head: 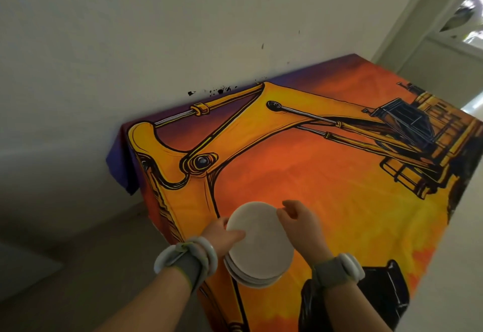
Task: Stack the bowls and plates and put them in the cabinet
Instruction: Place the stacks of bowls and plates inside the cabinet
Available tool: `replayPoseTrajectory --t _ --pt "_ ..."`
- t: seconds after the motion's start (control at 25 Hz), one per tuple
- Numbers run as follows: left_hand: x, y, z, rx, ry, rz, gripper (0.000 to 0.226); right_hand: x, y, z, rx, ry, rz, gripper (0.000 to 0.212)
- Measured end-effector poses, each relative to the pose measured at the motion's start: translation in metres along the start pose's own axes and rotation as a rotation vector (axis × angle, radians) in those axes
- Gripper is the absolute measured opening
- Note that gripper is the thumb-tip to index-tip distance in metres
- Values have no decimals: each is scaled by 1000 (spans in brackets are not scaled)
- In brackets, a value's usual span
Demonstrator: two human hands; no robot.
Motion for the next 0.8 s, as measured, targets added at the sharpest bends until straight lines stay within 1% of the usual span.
replayPoseTrajectory --t 0.12,0.16,0.24,0.32,0.4,0.48,0.64,0.72,0.8 --pt "2 3 -1 33 -46 29 50 7 -7 1 72 8 -12 43" --pt "2 5 -2 31 -58 41 50 8 -12 -1 88 34 -38 45" --pt "3 5 -3 33 -79 48 49 3 -27 -12 132 154 -144 48" --pt "3 7 -6 33 -75 67 49 -9 -44 -26 189 303 -282 45" --pt "2 8 -9 13 -64 85 48 -21 -56 -35 298 409 -387 40" --pt "3 9 -8 9 -58 92 49 -21 -62 -40 372 487 -439 39" --pt "3 8 -7 50 -17 99 52 -16 -66 -41 357 608 -530 40" --pt "4 14 -11 -4 19 132 54 -15 -66 -42 365 641 -545 37" --pt "5 21 -16 -141 51 171 55 -15 -67 -43 374 639 -547 43"
Point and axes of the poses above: each hand's wrist, its own x-axis towards the middle knuckle, its own z-axis out of the back of the hand, y = z × x, the point moved 7 cm from there along x, towards the middle knuckle, and after that the axes turned 4 degrees about -y, right-handed, at the moved point
